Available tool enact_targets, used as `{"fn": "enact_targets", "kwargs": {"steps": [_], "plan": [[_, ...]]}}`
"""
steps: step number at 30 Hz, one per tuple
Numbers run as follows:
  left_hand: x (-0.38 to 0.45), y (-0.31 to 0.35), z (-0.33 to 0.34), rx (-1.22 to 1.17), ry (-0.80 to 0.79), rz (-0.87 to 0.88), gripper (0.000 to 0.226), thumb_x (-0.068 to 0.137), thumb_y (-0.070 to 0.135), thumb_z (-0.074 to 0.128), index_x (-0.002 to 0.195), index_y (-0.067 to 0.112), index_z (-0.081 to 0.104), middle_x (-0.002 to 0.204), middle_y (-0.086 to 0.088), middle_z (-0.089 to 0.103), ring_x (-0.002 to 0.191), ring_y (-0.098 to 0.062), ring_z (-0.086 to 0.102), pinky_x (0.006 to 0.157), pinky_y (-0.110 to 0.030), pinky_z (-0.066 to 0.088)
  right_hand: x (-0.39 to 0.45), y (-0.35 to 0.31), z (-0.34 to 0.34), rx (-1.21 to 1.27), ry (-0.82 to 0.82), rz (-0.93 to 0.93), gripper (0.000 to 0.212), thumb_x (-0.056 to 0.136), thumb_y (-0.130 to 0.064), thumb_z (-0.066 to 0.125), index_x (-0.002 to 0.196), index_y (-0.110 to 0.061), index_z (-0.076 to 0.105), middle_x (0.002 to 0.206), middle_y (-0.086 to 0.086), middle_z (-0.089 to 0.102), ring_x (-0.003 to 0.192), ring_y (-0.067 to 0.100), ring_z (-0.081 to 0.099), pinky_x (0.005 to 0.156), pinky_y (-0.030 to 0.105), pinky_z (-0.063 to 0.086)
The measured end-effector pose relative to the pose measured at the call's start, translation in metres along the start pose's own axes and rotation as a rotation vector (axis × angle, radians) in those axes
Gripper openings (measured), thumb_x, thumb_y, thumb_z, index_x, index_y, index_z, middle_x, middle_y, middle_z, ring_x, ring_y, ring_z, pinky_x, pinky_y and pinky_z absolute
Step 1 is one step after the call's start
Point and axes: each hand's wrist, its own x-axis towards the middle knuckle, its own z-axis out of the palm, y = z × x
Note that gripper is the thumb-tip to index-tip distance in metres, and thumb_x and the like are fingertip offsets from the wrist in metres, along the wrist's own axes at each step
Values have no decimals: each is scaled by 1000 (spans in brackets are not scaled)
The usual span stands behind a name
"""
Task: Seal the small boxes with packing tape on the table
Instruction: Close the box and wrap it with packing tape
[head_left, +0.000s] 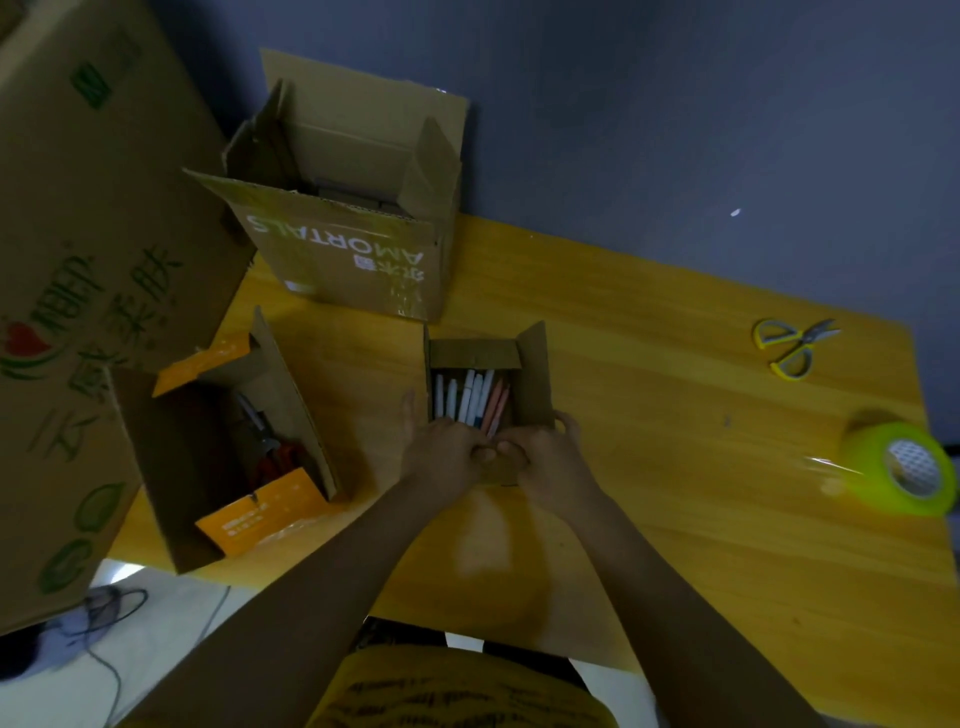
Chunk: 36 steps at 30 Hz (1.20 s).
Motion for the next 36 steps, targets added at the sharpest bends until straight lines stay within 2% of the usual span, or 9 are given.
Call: {"fn": "enact_targets", "kwargs": {"steps": [3,10,13,16,18,20,25,32,36], "plan": [[1,-1,-1,2,-17,-6,33,101,36,40,98,31,73,90,2,70,98,-15,59,107,-40,-21,1,-2,0,-39,-1,19,29,105,-23,38,110,-26,66,107,-4,68,109,14,56,112,39,3],[4,1,-7,73,-131,-31,31,102,33,33,103,29,63,91,-1,64,103,-20,58,111,-58,-21,0,-8,-5,-30,7,30,29,104,-22,38,116,-27,64,113,-4,67,113,15,55,110,41,4],[2,6,-16,84,-126,-19,31,103,31,30,100,26,61,81,-2,61,95,-20,59,111,-61,-16,-10,-6,-5,-18,116,-35,30,104,-21,39,123,-26,62,121,-5,63,121,14,49,110,40,5],[6,11,-23,34,-35,7,27,102,22,35,91,27,59,76,1,59,90,-19,57,113,-61,-9,-24,3,-8,94,291,-89,28,99,-13,47,118,-18,67,116,1,66,113,24,57,107,46,28],[12,17,-25,-95,65,79,24,101,26,36,94,29,58,84,4,63,89,-20,59,112,-61,15,-33,12,-14,153,388,-93,27,96,-15,48,112,-14,70,109,3,69,102,27,63,92,49,47],[16,32,-30,-105,151,149,24,101,27,37,107,26,60,102,5,65,100,-21,59,108,-52,24,-45,21,-24,195,441,-83,32,95,-19,44,108,-10,71,104,6,69,96,27,63,86,44,52],[22,104,-39,-209,193,358,31,102,18,41,129,13,55,124,-7,58,109,-26,56,86,-41,49,-85,67,-41,335,587,126,26,92,-13,51,109,-8,70,107,9,67,104,27,60,89,20,36],[47,243,-5,-149,75,476,29,101,29,44,126,20,55,116,-1,58,97,-21,60,81,-39,51,-150,189,-69,378,726,320,26,86,-12,52,103,-6,72,100,10,68,95,27,64,85,26,43],[68,328,36,-123,41,474,28,97,28,49,122,19,57,113,-3,61,101,-26,60,84,-40,49,-179,274,-87,381,685,343,22,92,-5,56,109,-8,70,106,9,66,98,25,62,80,27,43]]}}
